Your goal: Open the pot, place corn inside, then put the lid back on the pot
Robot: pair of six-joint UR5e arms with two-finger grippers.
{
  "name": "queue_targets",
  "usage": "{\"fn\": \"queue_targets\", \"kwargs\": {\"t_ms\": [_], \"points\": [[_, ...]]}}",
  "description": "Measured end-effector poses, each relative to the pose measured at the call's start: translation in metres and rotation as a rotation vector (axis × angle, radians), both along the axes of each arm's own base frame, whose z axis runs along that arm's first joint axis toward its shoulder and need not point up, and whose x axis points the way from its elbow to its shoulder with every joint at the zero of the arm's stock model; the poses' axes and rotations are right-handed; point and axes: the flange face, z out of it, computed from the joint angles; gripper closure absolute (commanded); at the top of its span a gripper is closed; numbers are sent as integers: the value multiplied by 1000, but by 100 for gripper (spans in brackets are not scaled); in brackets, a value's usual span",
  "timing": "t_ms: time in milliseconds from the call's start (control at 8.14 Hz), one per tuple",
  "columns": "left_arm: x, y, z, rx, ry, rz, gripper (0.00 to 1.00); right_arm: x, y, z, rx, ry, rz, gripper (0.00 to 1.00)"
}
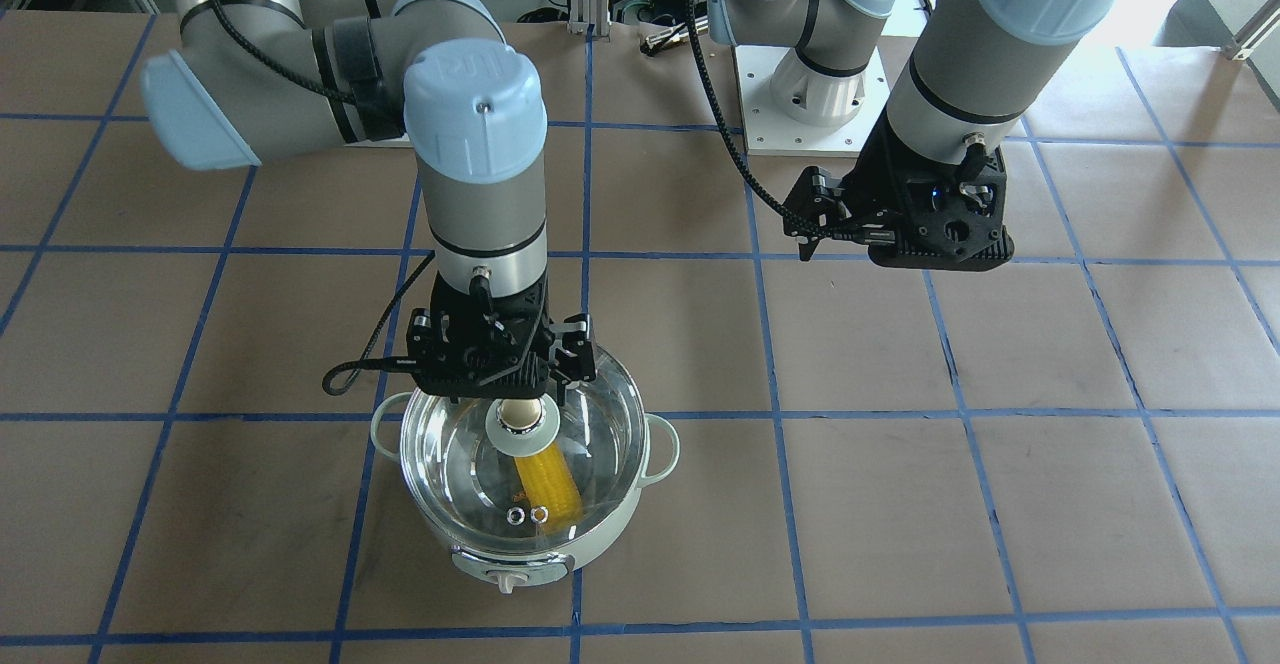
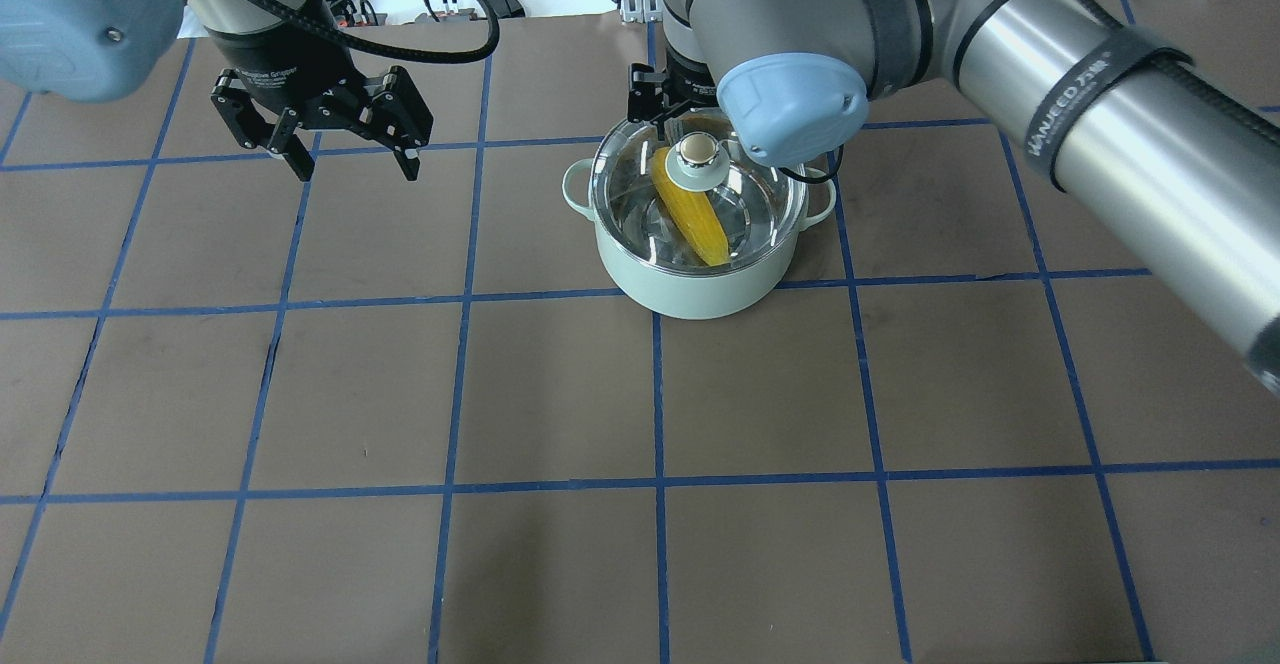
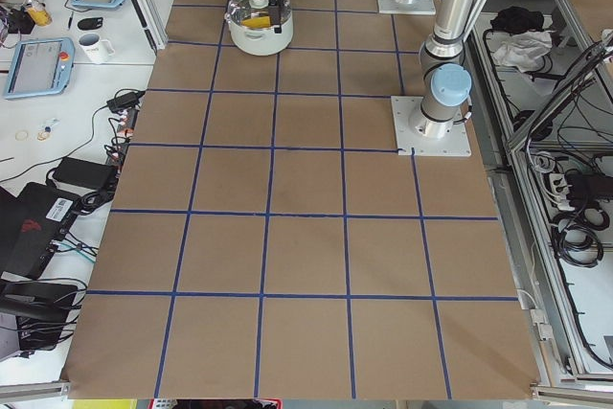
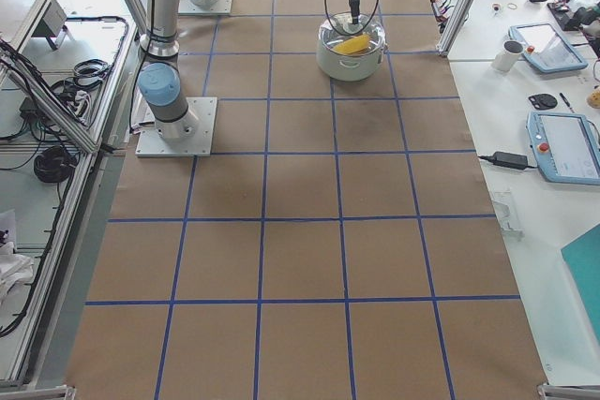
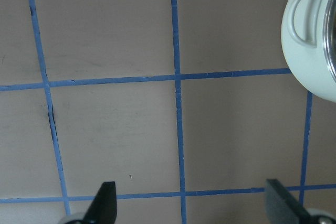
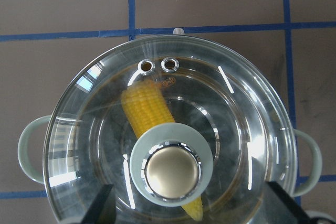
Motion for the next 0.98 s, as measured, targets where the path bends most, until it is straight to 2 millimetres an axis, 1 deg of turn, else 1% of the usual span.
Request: {"fn": "queue_targets", "kwargs": {"t_ms": [123, 246, 368, 491, 614, 737, 860, 982], "points": [[0, 0, 0, 0, 0, 0, 0, -7, 20, 31, -3, -6, -2, 0], [0, 0, -1, 0, 1, 1, 0, -18, 47, 58, 25, -2, -5, 0], [0, 0, -3, 4, 2, 1, 0, -32, 78, 85, 49, 5, -9, 0], [0, 0, -4, 6, 2, 2, 0, -50, 98, 105, 62, 15, -17, 0], [0, 0, -3, 4, 2, 2, 0, -81, 101, 120, 71, 23, -27, 0], [0, 1, 0, -1, 1, 0, 0, -119, 97, 133, 75, 25, -45, 0], [0, 2, 3, -4, 1, -1, 0, -145, 95, 139, 96, 16, -62, 0], [0, 2, 3, -4, 1, -2, 0, -158, 96, 141, 113, 6, -70, 0]]}}
